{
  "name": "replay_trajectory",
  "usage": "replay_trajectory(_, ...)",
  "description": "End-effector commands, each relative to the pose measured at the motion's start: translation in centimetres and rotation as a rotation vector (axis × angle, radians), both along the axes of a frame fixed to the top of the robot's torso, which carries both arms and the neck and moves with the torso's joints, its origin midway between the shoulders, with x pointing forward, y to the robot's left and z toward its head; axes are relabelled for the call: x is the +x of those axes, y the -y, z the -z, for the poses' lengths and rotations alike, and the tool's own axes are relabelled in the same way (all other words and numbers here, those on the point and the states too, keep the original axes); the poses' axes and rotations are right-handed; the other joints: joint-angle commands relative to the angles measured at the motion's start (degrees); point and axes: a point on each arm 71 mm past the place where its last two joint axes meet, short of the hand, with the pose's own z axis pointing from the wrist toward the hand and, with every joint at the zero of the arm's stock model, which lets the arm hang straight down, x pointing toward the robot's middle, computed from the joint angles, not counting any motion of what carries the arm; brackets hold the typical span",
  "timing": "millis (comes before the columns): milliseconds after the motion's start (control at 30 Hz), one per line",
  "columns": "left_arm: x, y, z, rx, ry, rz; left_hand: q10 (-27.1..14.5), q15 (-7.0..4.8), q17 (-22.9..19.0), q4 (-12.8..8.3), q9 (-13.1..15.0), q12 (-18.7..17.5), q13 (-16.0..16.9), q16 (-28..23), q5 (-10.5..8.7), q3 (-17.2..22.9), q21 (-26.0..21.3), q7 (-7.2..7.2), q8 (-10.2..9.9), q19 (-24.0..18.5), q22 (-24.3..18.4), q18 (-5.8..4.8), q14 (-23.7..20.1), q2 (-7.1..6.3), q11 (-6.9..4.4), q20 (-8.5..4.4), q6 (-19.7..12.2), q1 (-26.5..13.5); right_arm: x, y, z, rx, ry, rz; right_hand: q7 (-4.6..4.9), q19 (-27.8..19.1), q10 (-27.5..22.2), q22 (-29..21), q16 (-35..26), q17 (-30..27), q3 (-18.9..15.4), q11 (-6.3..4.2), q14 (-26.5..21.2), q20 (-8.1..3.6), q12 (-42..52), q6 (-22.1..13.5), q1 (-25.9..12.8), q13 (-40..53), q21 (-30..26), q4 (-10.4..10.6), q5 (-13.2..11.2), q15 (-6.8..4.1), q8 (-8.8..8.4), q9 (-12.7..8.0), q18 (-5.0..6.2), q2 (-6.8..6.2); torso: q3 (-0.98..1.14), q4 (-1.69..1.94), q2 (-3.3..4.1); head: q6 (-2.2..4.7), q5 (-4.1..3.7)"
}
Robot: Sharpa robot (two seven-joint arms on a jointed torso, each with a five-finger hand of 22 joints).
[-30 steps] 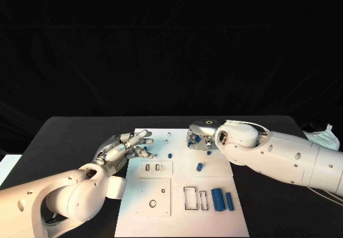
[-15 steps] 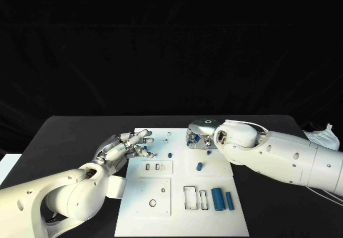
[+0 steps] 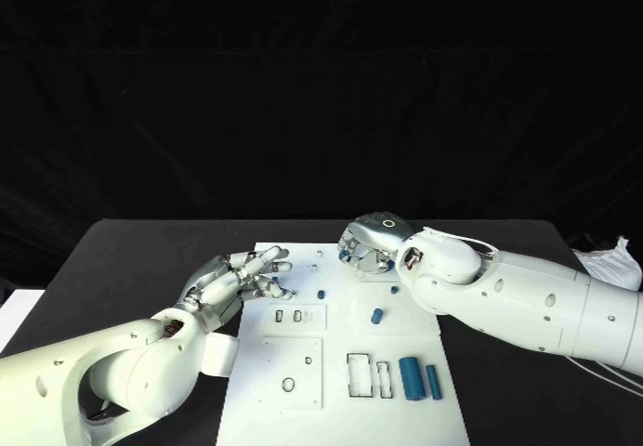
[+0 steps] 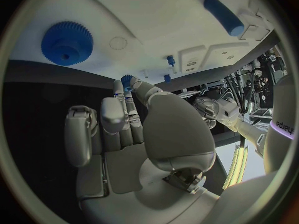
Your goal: Assemble the parts on the task board
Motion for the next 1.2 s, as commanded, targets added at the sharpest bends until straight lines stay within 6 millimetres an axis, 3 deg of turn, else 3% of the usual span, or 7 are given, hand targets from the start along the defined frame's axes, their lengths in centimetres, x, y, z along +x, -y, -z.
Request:
replay_trajectory(33,-0.1,0.4,-0.2,-0.029,0.007,0.037,-0.5,-0.07,0.1,-0.1,0.0,-0.2,-0.1,0.4,0.07,-0.2,0.2,0.03,-0.1,-0.5,0.0,0.43,-0.5,0.02,0.06,0.13,-0.5,-0.8,0.1,-0.3,-0.5,0.029,0.063,0.004,0.12,0.3,0.5,0.7,0.4,0.0,0.3,0.05,1.4,-0.02,-0.1,0.3,0.6,0.0,0.4,0.1,-0.3,-0.26,0.11,0.1,-0.59,-0.18,-0.06,0.16,0.05,0.10,0.05)
replay_trajectory(167,-0.1,0.4,-0.2,-0.029,0.008,0.037,-0.5,-0.04,0.2,-0.2,0.0,-0.2,-0.1,0.3,0.08,-0.2,0.2,0.04,-0.1,-0.6,0.0,0.43,-0.6,0.04,0.08,0.16,-0.6,-0.8,0.2,-0.9,-0.5,0.031,0.067,0.000,0.13,0.2,0.4,0.6,0.3,-0.1,0.3,0.06,1.4,-0.02,-0.2,0.3,0.6,0.0,0.3,0.0,-0.3,-0.26,0.09,0.1,-0.57,-0.26,-0.03,0.12,0.10,0.24,0.31)
replay_trajectory(500,-0.1,0.5,-0.6,-0.031,0.014,0.041,-0.6,0.00,0.3,-0.3,0.0,-0.1,-0.1,0.3,0.09,-0.2,0.2,0.06,-0.1,-0.7,0.0,0.43,-0.8,0.08,0.10,0.20,-0.6,-0.7,1.0,-2.3,-0.2,0.017,0.060,-0.007,0.20,0.2,0.3,0.6,0.3,-0.2,0.4,0.12,1.3,0.00,-0.2,0.2,0.6,0.0,0.3,0.1,-0.2,-0.23,0.01,0.1,-0.56,-0.57,-0.17,0.78,0.70,0.53,0.08)
replay_trajectory(867,0.0,0.5,-1.1,-0.032,0.026,0.044,-0.6,0.01,0.3,-0.3,0.0,-0.1,-0.1,0.3,0.09,-0.2,0.2,0.07,0.0,-0.8,0.0,0.43,-0.9,0.09,0.11,0.22,-0.6,-0.7,1.6,-3.1,0.1,-0.005,0.057,-0.001,0.26,0.1,0.1,0.5,0.2,-0.3,0.5,0.18,1.2,0.03,-0.2,0.1,0.5,-0.1,0.3,0.2,-0.2,-0.18,-0.03,0.0,-0.54,-0.80,-0.37,1.14,1.35,0.70,-0.08)
replay_trajectory(1200,0.0,0.5,-1.4,-0.033,0.029,0.048,-0.7,0.03,0.4,-0.4,0.0,-0.1,-0.1,0.3,0.09,-0.1,0.1,0.07,0.0,-0.9,0.0,0.43,-1.1,0.11,0.12,0.24,-0.6,-0.7,1.9,-3.7,0.3,-0.039,0.072,0.014,0.31,0.1,0.1,0.6,0.4,-0.3,0.5,0.26,1.2,0.11,-0.2,0.0,0.1,0.0,0.3,0.7,-0.3,-0.10,-0.03,0.0,-0.55,-1.17,-0.43,1.20,1.48,0.60,-0.19)
